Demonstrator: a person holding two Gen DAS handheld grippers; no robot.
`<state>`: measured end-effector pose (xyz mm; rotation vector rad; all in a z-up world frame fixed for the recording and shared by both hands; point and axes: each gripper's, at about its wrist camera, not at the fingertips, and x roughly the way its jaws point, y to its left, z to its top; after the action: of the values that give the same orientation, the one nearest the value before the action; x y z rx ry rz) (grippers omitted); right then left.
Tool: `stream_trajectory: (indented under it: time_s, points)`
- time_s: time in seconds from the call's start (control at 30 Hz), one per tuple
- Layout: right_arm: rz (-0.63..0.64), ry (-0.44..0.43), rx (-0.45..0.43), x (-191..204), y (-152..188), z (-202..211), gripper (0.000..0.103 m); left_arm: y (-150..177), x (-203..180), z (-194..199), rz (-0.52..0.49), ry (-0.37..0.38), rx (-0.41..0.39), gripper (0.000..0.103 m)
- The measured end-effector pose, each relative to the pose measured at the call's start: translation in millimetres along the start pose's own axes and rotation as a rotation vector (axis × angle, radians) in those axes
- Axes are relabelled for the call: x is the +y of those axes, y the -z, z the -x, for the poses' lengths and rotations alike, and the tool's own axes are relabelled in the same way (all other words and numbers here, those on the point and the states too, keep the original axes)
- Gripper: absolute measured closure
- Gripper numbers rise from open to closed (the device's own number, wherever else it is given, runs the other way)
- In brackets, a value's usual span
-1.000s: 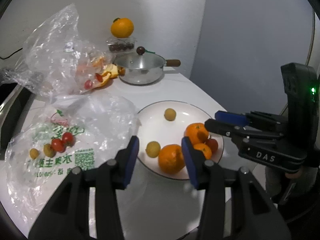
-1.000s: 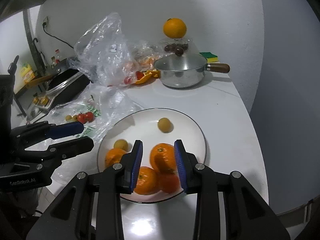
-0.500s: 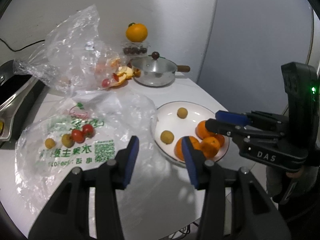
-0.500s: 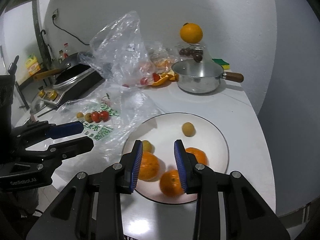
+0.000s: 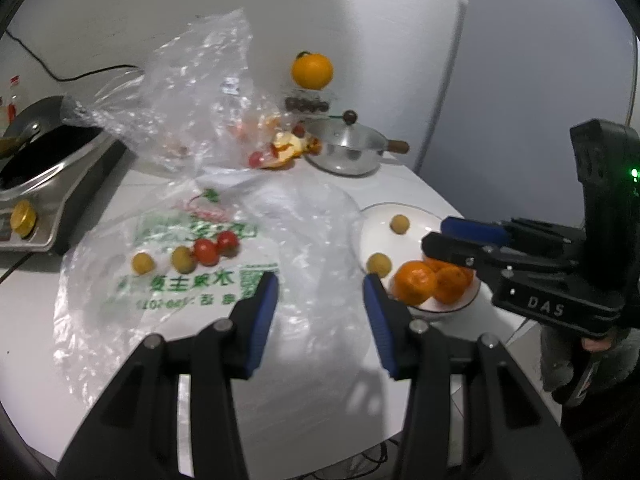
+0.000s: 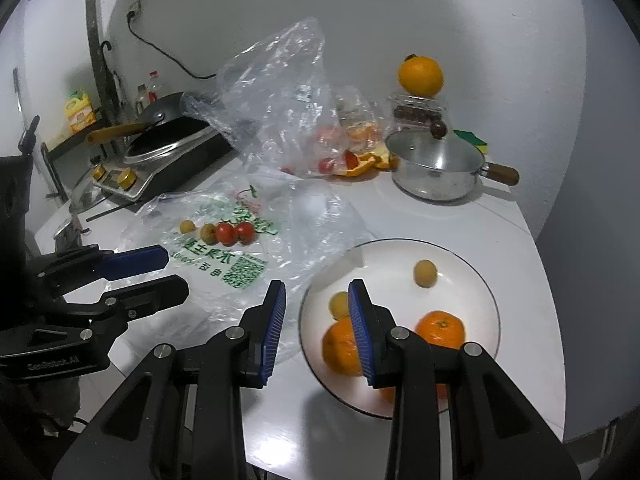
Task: Organize fruits
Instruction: 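Move both grippers back to the fruit on the plastic bag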
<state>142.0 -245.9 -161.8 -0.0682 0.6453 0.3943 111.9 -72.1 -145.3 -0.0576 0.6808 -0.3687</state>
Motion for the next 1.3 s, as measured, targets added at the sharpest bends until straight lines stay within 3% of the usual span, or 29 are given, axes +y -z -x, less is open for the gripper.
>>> stream_trajectory:
  time_s: [0.67, 1.3]
  points:
    - [0.056, -0.056, 0.03, 51.9, -21.2, -34.6, 0.068, 7.8, 66.0, 14.8, 0.07, -0.089, -0.024, 0.057]
    - [0.092, -0.092, 0.059, 69.9, -46.4, -82.7, 0.068, -6.9, 115.7, -8.2, 0.064, -0.215, -0.03, 0.057]
